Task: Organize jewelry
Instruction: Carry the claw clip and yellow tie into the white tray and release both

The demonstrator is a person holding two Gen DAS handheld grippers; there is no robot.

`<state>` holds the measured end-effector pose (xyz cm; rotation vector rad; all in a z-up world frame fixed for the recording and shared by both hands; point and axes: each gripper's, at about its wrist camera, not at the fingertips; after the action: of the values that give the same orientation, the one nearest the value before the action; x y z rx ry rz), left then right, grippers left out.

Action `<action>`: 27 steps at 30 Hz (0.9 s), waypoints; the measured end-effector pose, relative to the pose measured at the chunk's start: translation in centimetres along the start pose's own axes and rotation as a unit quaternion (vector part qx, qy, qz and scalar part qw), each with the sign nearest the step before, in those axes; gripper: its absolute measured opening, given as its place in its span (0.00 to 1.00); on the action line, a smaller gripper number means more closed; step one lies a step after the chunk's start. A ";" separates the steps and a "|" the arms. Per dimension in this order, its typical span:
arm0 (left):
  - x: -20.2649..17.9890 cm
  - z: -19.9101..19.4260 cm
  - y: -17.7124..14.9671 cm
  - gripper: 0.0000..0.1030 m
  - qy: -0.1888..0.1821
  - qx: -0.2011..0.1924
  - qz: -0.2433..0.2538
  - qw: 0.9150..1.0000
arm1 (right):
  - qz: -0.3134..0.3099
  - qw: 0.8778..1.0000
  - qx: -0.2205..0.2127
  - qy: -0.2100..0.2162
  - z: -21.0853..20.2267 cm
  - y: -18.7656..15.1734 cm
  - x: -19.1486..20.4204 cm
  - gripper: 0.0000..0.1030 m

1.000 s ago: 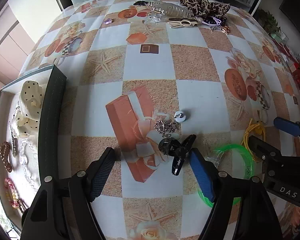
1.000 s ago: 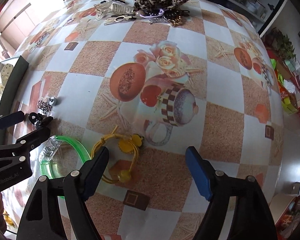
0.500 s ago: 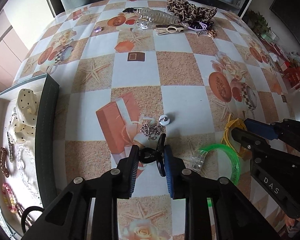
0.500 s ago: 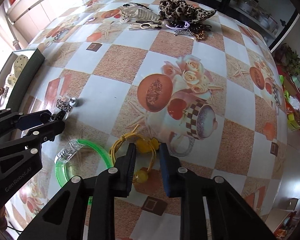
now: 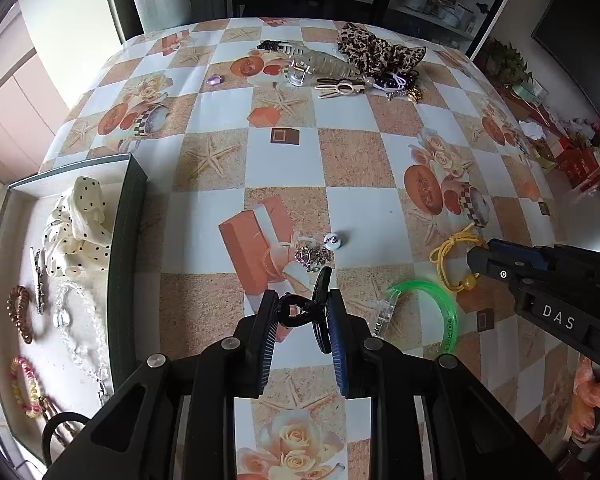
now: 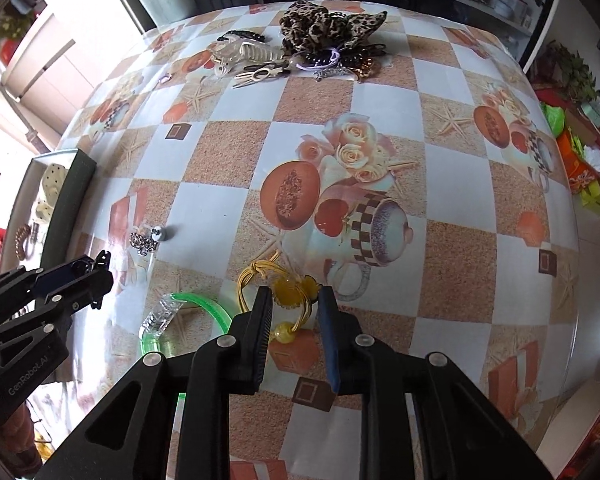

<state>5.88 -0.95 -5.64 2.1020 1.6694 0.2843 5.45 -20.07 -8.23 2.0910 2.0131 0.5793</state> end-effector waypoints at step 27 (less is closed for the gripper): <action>4.3 -5.4 -0.8 0.27 0.009 -0.038 -0.039 0.998 | 0.015 0.999 -0.026 0.019 -3.8 2.0 3.0 0.24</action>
<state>4.00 4.50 -1.75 1.9794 1.7195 0.3369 5.82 -17.72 -3.57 2.0997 1.9673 0.6753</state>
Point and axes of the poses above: each gripper's, at about its wrist camera, not at the fingertips, and z roughly the way its jaws point, x to its left, y to its top, and after that the axes turned 8 degrees about -x, right-handed
